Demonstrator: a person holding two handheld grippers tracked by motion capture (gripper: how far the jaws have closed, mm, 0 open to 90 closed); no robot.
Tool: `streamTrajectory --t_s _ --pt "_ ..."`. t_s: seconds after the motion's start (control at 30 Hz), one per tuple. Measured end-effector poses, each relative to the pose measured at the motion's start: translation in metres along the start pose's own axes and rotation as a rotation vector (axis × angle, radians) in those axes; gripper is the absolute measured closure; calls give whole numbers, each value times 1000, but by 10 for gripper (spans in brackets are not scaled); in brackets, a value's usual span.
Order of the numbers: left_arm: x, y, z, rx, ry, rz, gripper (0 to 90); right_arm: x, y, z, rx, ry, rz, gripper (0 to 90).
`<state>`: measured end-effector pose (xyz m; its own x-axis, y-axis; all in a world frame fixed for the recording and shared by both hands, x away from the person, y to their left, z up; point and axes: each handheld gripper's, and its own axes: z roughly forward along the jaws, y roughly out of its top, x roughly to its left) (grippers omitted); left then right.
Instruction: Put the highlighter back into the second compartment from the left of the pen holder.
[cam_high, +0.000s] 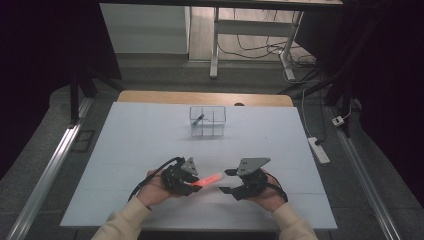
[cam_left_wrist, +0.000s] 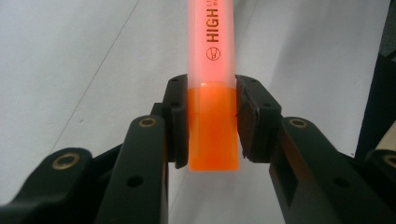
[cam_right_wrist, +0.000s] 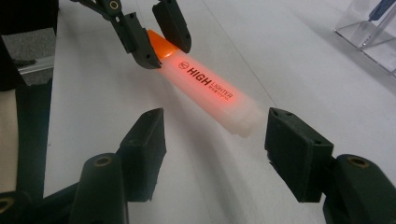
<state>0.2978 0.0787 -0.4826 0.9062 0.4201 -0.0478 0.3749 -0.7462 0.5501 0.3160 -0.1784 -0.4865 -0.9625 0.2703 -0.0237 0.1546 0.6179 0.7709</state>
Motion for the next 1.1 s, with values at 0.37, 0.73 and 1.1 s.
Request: streamTrajectory --t_s 0.37,0.73,1.1 --pt "-6 3 3 29 -28 41 662 7 5 7 38 33 -70 345" --pt "-19 9 12 64 -79 84 662 21 15 25 131 77 -196 381" --pt "-21 10 12 71 -118 112 662 32 16 39 234 115 -337 590"
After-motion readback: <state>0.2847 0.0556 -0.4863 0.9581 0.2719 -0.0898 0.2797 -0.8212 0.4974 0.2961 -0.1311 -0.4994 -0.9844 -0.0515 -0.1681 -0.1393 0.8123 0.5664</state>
